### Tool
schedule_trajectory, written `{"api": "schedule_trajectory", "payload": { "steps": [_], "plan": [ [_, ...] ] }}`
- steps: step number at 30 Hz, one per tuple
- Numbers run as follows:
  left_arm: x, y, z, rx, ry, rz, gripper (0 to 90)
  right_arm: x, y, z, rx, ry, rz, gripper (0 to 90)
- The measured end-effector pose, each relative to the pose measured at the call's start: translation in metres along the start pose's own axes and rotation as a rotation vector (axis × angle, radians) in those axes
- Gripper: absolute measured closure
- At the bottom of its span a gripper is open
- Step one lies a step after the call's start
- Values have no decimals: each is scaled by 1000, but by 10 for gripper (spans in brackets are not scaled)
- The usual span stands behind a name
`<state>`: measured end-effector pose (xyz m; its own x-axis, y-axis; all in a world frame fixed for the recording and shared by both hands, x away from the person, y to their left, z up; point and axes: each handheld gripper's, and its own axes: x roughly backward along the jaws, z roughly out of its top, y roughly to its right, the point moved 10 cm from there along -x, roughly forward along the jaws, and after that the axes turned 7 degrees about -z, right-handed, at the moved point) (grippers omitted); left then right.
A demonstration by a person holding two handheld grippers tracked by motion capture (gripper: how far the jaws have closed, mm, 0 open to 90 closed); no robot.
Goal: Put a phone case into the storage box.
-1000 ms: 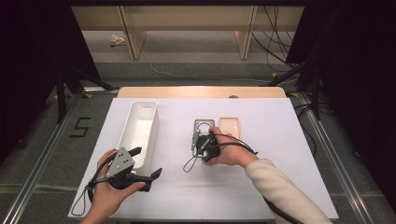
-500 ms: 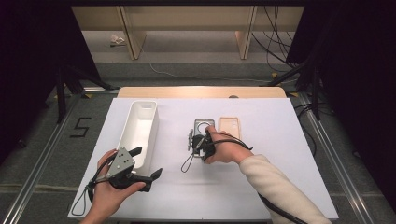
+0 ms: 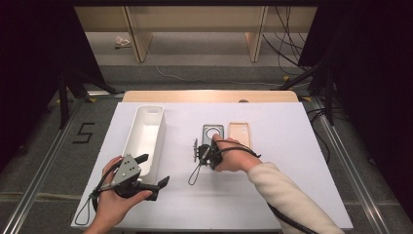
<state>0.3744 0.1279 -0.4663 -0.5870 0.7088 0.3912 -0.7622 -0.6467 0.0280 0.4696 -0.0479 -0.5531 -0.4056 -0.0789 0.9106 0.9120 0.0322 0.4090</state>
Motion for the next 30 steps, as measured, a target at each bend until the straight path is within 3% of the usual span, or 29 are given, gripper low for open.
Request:
{"api": "schedule_trajectory", "payload": {
  "steps": [14, 30],
  "plan": [
    [0, 0, 0, -5, 0, -1, 15, 1, -8, 1, 28, -10, 15, 836],
    [0, 1, 0, -7, 1, -2, 15, 2, -9, 0, 8, -2, 25, 884]
  ]
}}
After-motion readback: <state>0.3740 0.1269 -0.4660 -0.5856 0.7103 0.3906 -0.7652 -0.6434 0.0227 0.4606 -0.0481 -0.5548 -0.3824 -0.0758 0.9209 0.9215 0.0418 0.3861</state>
